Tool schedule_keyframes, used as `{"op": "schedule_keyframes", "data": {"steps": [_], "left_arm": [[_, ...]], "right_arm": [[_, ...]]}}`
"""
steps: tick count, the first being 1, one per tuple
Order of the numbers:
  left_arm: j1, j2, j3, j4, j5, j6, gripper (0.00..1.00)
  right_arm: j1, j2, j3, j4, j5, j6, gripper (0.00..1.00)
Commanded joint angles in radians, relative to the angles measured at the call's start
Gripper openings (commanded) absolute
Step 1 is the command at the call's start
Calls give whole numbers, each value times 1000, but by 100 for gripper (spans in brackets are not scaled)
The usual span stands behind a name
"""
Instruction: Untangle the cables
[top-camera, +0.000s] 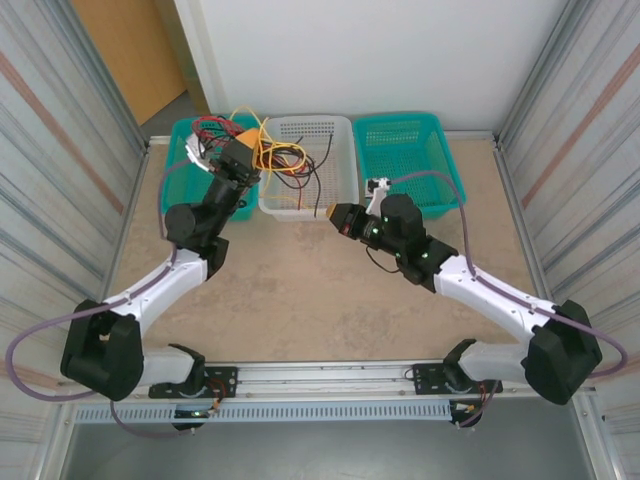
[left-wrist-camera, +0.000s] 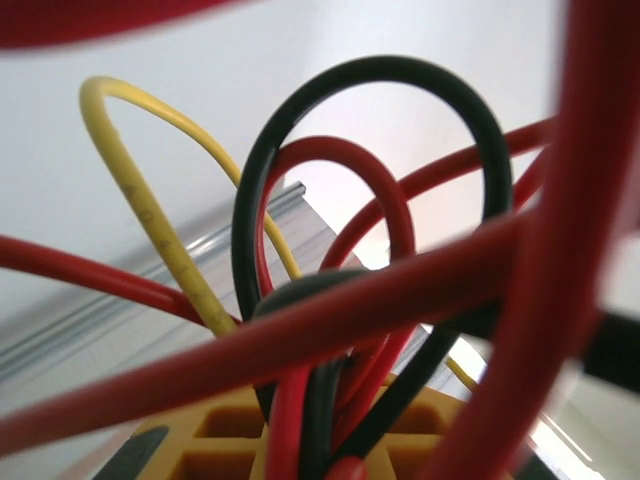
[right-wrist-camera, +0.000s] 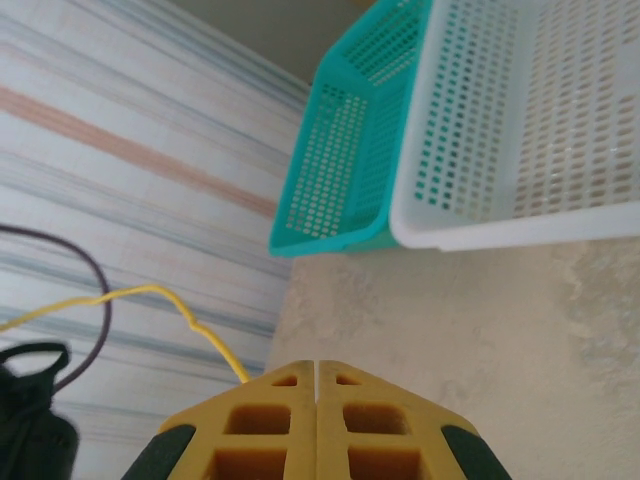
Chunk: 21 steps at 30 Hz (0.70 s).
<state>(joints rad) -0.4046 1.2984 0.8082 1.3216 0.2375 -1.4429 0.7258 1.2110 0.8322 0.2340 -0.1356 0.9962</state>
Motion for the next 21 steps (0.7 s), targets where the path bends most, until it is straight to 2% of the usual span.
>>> {"op": "schedule_keyframes", "data": {"steps": [1, 8, 13, 21], "left_arm": [[21, 18, 66, 96, -53, 61, 0], [67, 68, 99, 97, -53, 90, 0], [91, 78, 51, 96, -61, 79, 0], [129, 53, -96, 96, -37, 91, 0]], "right_arm": [[57, -39, -45, 50, 55, 47, 0], [204, -77, -49, 64, 143, 37, 0], [272, -149, 22, 26, 196, -52, 0], [311, -217, 168, -79, 208, -207, 0]]}}
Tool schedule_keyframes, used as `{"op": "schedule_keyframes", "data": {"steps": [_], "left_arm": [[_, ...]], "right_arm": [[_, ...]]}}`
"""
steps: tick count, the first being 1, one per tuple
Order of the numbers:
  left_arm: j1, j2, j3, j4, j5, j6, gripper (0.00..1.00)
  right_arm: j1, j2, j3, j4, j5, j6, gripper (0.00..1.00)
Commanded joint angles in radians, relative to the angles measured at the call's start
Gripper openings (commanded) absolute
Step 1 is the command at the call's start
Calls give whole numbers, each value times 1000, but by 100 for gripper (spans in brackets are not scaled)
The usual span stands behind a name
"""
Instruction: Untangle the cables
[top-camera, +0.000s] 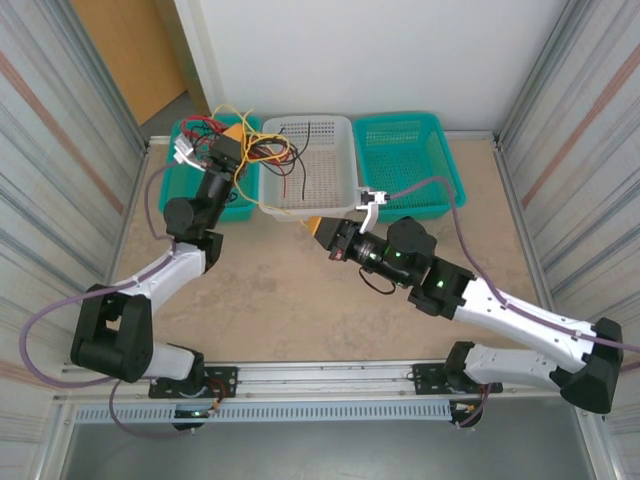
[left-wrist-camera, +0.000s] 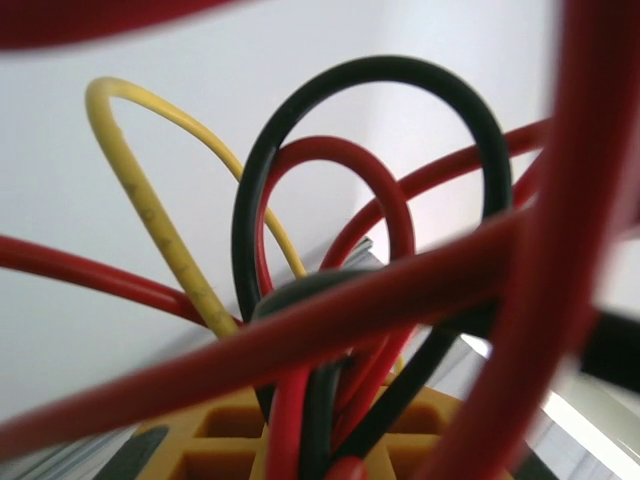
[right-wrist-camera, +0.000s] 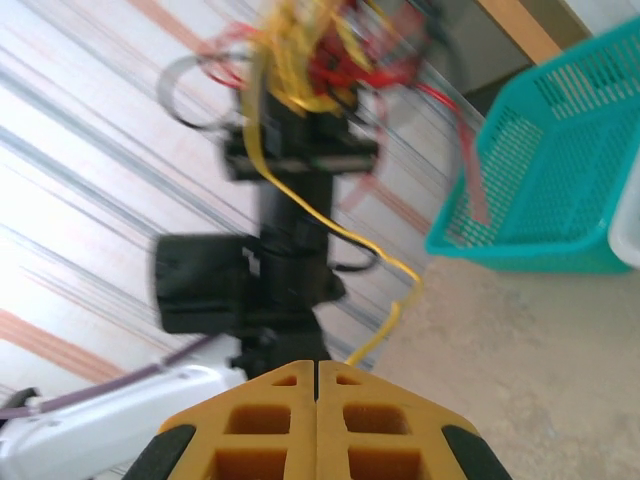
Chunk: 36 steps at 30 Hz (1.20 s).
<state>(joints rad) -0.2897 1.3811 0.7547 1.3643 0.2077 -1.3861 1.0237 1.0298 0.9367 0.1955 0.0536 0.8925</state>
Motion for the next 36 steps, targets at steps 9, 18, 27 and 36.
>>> {"op": "schedule_keyframes", "data": {"steps": [9, 18, 27, 36], "left_arm": [[37, -39, -192, 54, 40, 47, 0], [17, -52, -254, 52, 123, 40, 0], [-49, -136, -274, 53, 242, 49, 0], [-49, -185, -334, 53, 291, 31, 0]], "right_arm": [[19, -83, 233, -182, 40, -263, 0], [-76, -34, 364, -258, 35, -283, 0], [-251, -2, 453, -350, -13, -247, 0], [-547, 22, 501, -422, -107, -170, 0]]}}
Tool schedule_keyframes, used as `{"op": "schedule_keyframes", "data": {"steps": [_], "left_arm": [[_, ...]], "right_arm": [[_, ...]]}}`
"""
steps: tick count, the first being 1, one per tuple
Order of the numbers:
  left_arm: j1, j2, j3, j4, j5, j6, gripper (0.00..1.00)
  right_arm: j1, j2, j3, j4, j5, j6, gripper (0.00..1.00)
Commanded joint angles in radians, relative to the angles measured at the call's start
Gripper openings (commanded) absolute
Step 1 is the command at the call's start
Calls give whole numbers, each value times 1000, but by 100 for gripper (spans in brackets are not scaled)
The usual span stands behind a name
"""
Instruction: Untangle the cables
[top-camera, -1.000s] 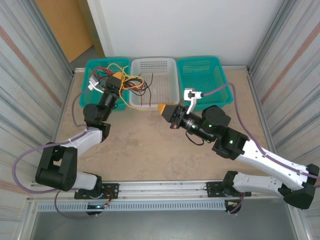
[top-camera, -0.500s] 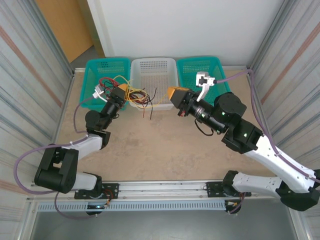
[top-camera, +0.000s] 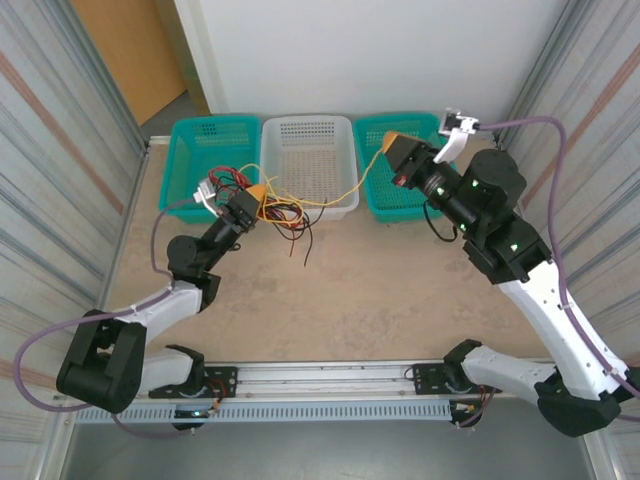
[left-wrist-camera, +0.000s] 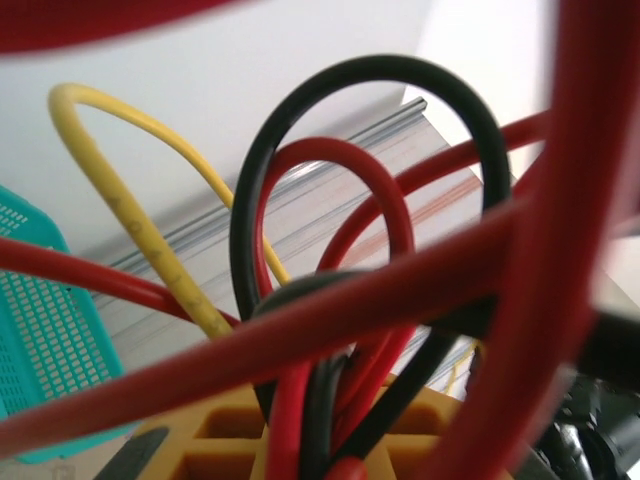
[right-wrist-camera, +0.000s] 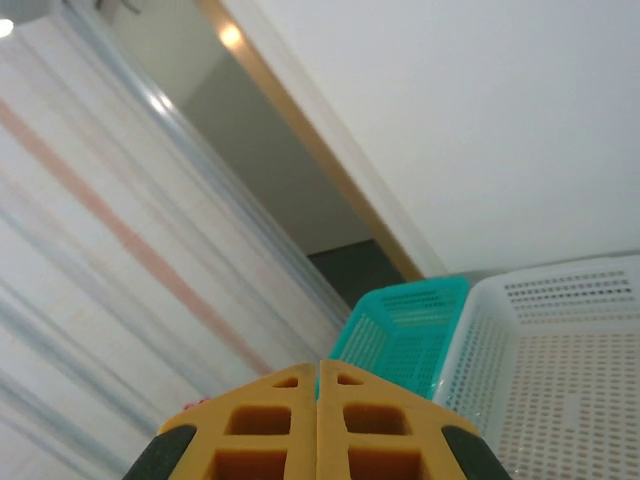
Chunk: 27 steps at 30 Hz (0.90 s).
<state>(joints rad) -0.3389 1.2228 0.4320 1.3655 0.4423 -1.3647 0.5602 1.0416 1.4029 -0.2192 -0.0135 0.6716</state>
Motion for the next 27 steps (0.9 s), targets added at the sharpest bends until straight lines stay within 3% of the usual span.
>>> {"op": "schedule_keyframes", "data": {"steps": [1, 13, 27], "left_arm": [[-1, -25, -13, 51, 64, 7, 0], [-9, -62, 56, 52, 219, -25, 0], [1, -155, 95, 53, 204, -74, 0]], "right_arm": [[-121, 21, 38, -8, -63, 69, 0], [-478, 160, 21, 9, -230, 174, 0], [-762, 135, -222, 24, -322, 205, 0]]}}
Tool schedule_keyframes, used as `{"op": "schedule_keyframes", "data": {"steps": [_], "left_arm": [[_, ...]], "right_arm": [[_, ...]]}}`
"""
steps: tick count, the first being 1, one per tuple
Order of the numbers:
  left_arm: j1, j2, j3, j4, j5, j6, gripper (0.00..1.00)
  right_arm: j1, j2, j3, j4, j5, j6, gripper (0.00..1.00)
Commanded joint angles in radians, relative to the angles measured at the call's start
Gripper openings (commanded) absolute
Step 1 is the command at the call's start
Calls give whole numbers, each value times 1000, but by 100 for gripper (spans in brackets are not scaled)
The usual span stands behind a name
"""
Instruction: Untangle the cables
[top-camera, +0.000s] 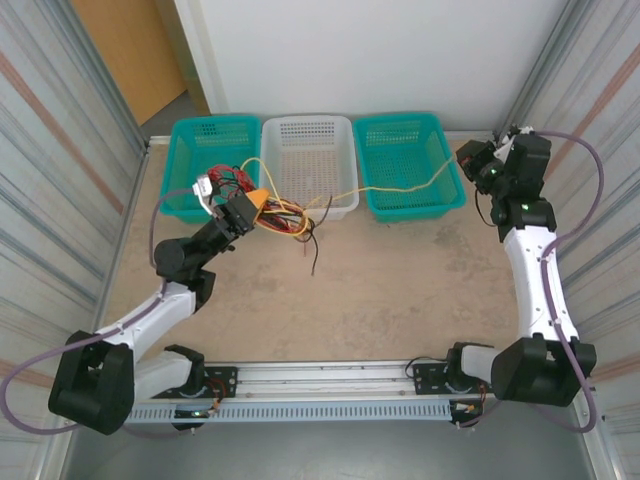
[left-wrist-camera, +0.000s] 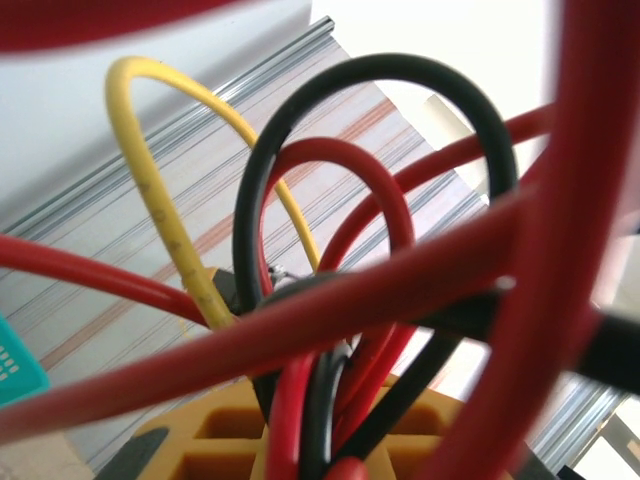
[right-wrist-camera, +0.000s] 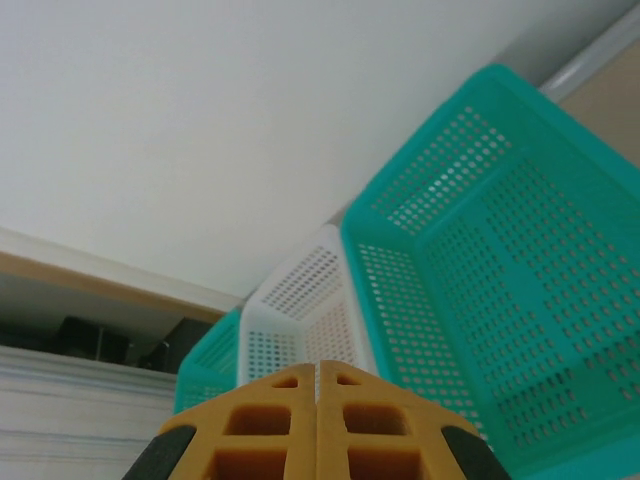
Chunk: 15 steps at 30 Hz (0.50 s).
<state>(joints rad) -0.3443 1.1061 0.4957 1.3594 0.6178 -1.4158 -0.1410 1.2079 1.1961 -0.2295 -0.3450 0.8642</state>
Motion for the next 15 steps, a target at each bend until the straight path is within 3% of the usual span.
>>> {"op": "schedule_keyframes", "data": {"steps": [1, 8, 12, 15], "left_arm": [[14, -44, 23, 59, 24, -25, 0], [59, -54, -51, 57, -15, -25, 0], [39, -11, -89, 13, -30, 26, 0], [-44, -2, -100, -164, -53, 166, 0]], "right_arm": [[-95, -40, -25, 35, -4, 19, 0], [-273, -105, -42, -13, -96, 25, 0], [-284, -151, -22, -43, -129, 9, 0], [-255, -202, -6, -42, -155, 3, 0]]}}
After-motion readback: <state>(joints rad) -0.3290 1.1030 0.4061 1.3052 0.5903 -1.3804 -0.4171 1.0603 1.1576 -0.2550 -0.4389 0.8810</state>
